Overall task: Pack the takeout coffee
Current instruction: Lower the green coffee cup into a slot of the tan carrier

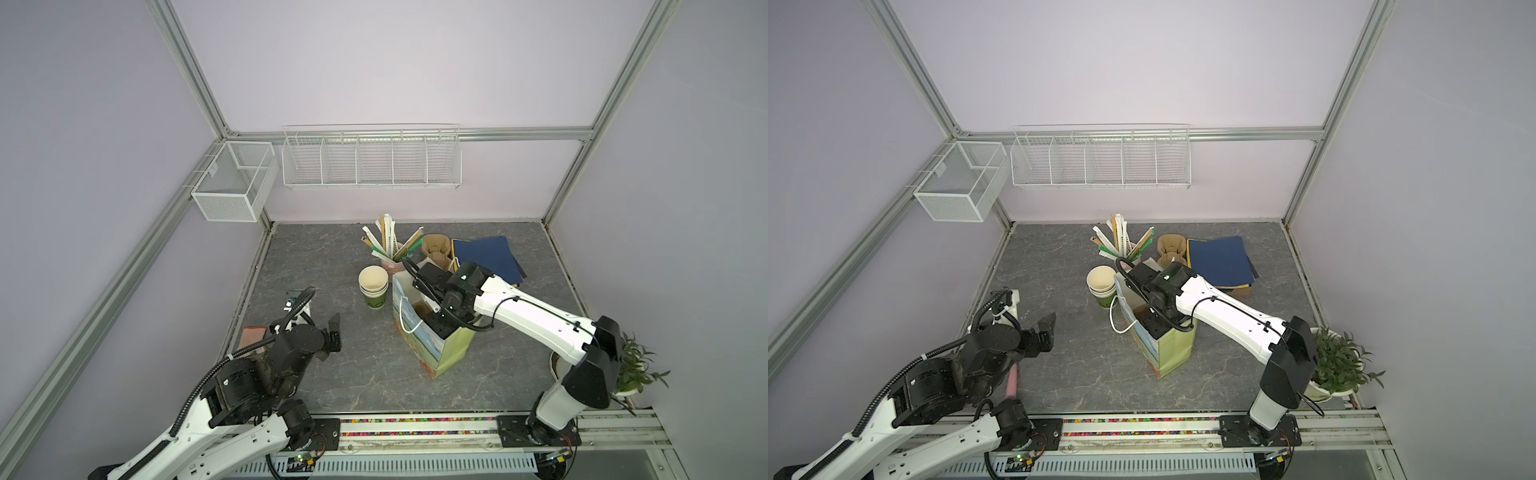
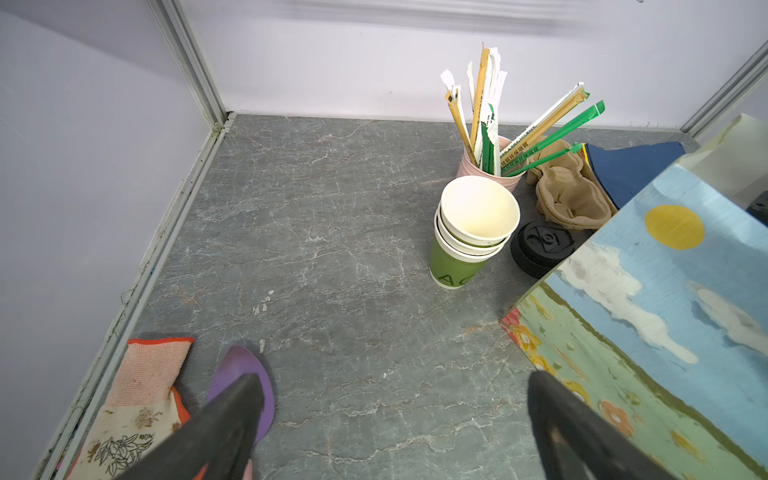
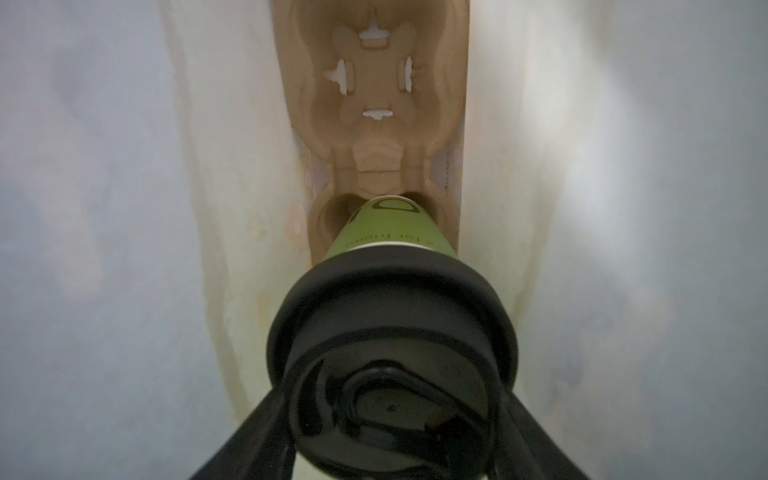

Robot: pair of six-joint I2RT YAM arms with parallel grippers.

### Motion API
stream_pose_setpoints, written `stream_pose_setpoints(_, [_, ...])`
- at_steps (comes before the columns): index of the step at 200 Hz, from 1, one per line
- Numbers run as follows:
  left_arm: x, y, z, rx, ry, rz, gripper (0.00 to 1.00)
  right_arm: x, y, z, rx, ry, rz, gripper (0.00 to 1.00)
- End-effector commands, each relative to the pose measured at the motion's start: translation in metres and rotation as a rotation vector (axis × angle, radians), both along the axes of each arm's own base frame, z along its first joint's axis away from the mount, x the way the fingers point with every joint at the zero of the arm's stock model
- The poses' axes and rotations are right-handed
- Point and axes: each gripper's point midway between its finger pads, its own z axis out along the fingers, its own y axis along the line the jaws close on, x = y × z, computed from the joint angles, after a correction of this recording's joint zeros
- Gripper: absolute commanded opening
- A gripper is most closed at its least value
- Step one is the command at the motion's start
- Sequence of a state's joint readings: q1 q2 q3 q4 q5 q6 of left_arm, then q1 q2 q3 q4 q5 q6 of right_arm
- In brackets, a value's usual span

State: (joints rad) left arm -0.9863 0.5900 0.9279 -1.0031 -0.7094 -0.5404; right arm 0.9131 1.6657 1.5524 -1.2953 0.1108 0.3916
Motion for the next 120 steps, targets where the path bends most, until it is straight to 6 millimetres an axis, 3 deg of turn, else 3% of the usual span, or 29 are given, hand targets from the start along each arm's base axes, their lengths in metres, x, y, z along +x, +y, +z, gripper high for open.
stream_pose_setpoints(1, [0.0, 0.003, -0.005, 0.035, 0.009, 0.003, 0.99, -0.015, -0.011, -0.028, -0.076, 0.106, 0.01, 0.62])
stream_pose_setpoints(62, [0.0, 0.003, -0.005, 0.035, 0.011, 0.002, 0.99, -0.014, -0.009, -0.048, -0.086, 0.12, 0.007, 0.62])
stream_pose_setpoints(120, [0.0, 0.004, -0.004, 0.03, 0.007, 0.003, 0.99, -0.005, -0.014, -0.055, -0.126, 0.135, 0.01, 0.62])
